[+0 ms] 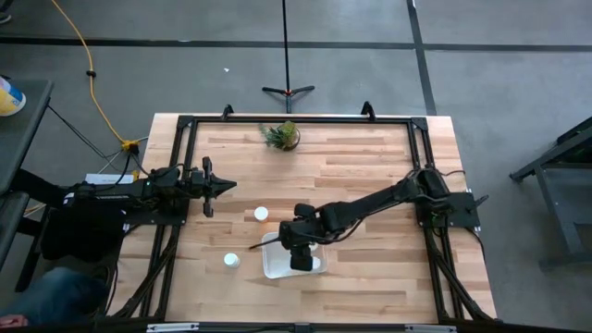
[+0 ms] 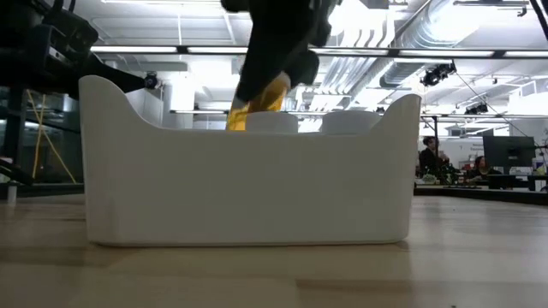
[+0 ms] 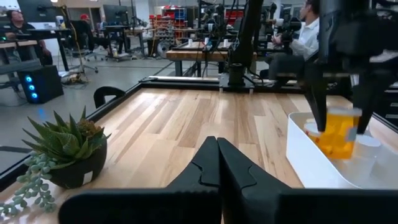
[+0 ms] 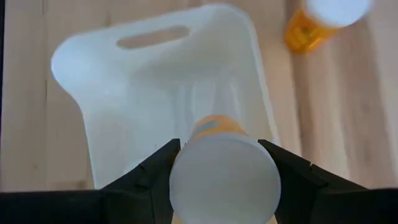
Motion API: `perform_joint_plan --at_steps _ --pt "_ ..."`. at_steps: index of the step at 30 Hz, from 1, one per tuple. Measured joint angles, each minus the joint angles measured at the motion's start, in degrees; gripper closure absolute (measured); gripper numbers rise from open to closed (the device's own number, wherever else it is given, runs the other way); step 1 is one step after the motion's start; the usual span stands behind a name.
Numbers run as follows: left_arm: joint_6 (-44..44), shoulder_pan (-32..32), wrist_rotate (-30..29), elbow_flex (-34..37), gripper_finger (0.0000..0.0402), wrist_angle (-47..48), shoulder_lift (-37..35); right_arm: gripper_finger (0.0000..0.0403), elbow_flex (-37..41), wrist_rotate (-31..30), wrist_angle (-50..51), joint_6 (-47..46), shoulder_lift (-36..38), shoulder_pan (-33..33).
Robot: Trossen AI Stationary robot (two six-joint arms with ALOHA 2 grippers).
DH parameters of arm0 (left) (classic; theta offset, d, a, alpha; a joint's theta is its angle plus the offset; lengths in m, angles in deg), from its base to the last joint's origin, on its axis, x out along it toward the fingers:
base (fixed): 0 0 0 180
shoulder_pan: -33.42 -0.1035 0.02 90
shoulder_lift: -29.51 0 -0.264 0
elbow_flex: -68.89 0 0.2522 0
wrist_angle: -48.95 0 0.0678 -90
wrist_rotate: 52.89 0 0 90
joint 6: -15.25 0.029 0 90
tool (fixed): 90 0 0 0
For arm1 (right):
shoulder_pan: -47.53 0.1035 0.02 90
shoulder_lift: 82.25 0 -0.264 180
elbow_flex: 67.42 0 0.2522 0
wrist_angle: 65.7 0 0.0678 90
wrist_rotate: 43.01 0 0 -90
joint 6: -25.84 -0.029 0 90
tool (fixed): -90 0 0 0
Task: Pick and place pill bottles into a basket
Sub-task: Put the right orange pill bottle into the white bin
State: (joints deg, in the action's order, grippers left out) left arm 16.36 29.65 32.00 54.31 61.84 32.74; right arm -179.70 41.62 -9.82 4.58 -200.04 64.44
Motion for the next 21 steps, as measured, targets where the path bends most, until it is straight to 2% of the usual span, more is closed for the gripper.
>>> perform_joint_plan --at_steps 6,21 --pt "0.0 0.0 0.0 0.0 0.0374 0.0 0.0 0.0212 0.0 2.6 0.0 0.8 -1.8 -0.1" --pt "0.1 0.0 -0.2 0.0 0.0374 0.0 0.0 0.0212 0.0 2.5 0.2 2.1 -2.3 -1.3"
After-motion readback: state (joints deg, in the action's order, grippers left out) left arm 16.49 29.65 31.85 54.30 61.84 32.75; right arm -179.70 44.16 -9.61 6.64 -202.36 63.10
